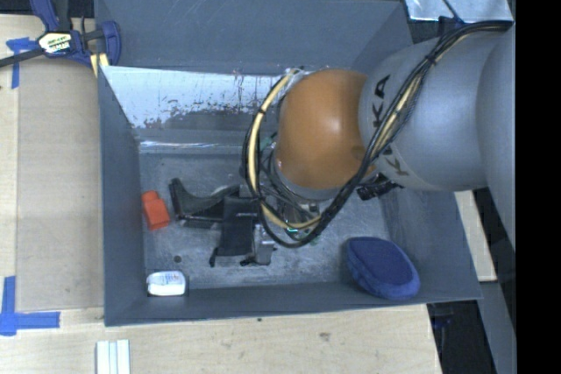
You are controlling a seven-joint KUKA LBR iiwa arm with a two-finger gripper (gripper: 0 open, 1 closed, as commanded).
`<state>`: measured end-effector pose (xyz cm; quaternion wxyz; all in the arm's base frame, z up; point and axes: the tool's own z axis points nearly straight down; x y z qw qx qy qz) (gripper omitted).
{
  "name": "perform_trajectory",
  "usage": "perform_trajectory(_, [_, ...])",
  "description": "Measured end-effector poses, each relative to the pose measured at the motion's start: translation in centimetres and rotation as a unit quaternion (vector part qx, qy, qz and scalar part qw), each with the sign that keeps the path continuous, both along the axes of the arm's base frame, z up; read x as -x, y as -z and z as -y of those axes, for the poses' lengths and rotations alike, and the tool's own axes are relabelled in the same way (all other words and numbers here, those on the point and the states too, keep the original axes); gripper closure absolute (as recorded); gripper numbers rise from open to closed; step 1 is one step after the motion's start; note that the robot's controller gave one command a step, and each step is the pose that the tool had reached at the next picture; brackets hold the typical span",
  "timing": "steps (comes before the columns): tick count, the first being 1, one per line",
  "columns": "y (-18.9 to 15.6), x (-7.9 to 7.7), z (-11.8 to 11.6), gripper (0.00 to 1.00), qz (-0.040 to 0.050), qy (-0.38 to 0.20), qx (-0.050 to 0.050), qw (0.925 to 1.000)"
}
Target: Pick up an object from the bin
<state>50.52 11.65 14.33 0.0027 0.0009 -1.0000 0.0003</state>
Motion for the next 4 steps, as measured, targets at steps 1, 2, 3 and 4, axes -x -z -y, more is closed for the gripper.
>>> perform_trajectory(1, [5.4, -3.4, -0.7, 0.0, 0.0179, -0.134, 0.0, 0.9909])
perform_trajectory(2, [6.4, -3.9, -5.4, 0.0, 0.018, -0.235, -0.001, 0.9717])
perform_trajectory(3, [7.3, -3.6, -8.2, 0.0, 0.006, -0.064, -0.001, 0.9979])
perform_trajectory(4, [7.3, -1.2, -7.6, 0.0, 0.0048, 0.089, -0.002, 0.996])
